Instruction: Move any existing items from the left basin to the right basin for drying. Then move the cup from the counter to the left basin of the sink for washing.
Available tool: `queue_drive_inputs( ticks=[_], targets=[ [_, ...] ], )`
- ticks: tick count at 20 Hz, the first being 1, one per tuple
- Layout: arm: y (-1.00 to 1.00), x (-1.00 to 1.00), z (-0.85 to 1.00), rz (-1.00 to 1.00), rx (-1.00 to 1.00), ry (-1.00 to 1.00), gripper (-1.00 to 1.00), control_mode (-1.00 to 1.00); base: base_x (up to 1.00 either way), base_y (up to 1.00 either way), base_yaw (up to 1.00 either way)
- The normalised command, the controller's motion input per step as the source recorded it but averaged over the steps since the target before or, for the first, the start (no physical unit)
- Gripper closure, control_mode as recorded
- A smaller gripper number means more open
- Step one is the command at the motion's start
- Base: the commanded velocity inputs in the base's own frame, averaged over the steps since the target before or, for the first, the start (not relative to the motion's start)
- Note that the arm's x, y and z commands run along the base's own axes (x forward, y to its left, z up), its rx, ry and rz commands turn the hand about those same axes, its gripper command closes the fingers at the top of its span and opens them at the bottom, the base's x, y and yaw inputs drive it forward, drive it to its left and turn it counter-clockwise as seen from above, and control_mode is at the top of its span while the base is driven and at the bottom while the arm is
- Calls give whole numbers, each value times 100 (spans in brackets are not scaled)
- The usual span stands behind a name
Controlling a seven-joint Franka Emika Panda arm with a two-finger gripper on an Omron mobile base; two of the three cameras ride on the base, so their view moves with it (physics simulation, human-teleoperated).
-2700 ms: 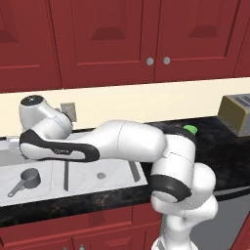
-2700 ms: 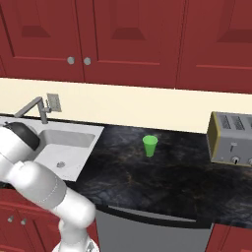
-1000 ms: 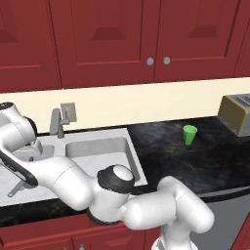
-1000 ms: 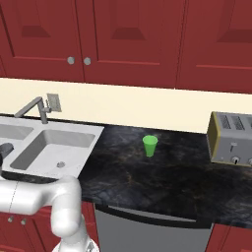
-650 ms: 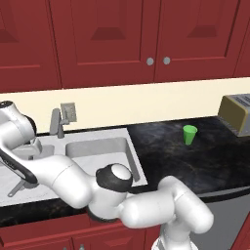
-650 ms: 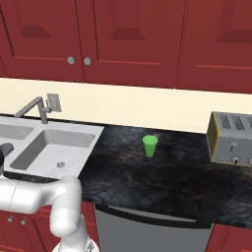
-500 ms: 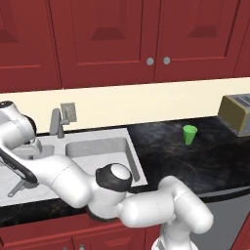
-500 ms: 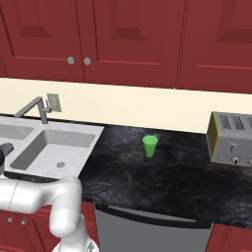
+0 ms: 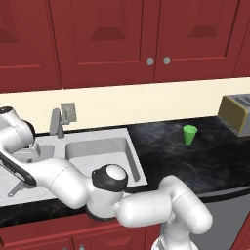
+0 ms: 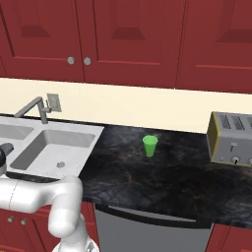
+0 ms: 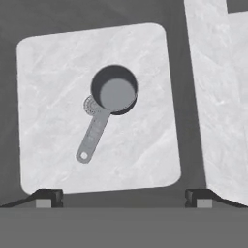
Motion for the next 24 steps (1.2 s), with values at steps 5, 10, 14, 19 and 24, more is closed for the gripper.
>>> queue_drive_inputs(
  ticks=[5,10,14,19,24],
  targets=[
    [17,12,-26,0,2,0,-100,-100,0,0,0],
    [13,20,-34,0,0,0,-100,-100,0,0,0],
    [14,20,-39,0,0,0,-100,-100,0,0,0],
    [19,16,-32,0,1,0,-100,-100,0,0,0],
    [9,5,-17,0,2,0,-100,-100,0,0,0]
  ],
)
